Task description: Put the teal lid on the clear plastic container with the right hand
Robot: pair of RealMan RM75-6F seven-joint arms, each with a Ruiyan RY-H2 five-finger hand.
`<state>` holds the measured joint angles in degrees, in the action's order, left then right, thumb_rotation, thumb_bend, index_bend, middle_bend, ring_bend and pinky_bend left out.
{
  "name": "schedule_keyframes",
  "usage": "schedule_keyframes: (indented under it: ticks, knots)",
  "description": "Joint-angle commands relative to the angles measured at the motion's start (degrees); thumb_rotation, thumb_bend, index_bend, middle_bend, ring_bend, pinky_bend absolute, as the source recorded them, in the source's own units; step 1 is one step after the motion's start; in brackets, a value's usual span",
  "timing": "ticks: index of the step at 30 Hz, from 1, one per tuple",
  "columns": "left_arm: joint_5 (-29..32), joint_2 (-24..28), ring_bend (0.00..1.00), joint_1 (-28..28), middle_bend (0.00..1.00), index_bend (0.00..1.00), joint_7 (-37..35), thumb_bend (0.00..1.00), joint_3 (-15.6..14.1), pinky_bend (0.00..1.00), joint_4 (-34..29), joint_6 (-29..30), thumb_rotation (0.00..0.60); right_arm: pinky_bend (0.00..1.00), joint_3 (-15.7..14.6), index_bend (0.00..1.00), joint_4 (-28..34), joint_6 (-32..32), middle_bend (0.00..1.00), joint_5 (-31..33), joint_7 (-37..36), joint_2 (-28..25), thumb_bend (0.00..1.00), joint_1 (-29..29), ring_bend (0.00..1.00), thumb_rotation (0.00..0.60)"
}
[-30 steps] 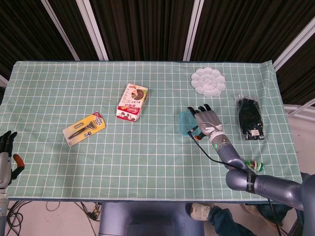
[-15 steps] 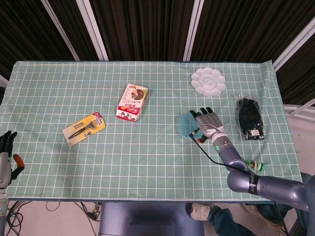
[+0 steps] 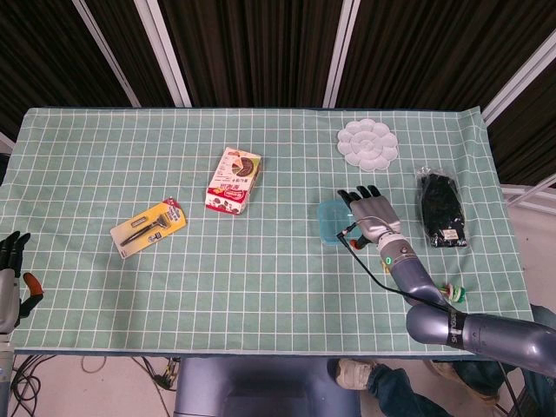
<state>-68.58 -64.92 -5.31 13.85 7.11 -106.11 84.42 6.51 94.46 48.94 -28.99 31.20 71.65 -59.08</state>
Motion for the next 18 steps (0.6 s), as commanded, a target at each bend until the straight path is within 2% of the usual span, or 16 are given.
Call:
schedule_keyframes:
  ticks: [1, 5, 8, 18]
  knots:
    - [0.05, 0.0, 0.0, -0.01, 0.0, 0.06, 0.02, 0.79, -0.01, 0.0, -0.01, -0.04, 0.6, 0.0, 1.24, 0.22, 1.46, 2.0, 0.18, -2.86, -2.37, -0.24, 0.27, 1.19, 0.0, 0.6]
    - [-0.04, 0.04, 0.0, 0.02, 0.0, 0.06, -0.03, 0.79, -0.04, 0.0, -0.12, 0.02, 0.6, 0.0, 2.02, 0.37, 0.73, 4.58, 0.16, -8.51, -5.67, 2.04, 0.27, 3.03, 0.0, 0.6]
    - [-0.01, 0.13, 0.0, 0.06, 0.0, 0.06, -0.2, 0.79, 0.04, 0.0, -0.15, 0.12, 0.6, 0.0, 2.42, 0.44, -0.76, 5.6, 0.15, -11.44, -7.67, 4.19, 0.27, 3.88, 0.0, 0.6]
    - [0.23, 0.37, 0.0, 0.0, 0.0, 0.06, -0.53, 0.79, 0.12, 0.0, -0.25, -0.13, 0.6, 0.0, 2.85, 0.5, -5.67, 5.29, 0.13, -14.41, -8.96, 9.01, 0.37, 4.4, 0.0, 0.6]
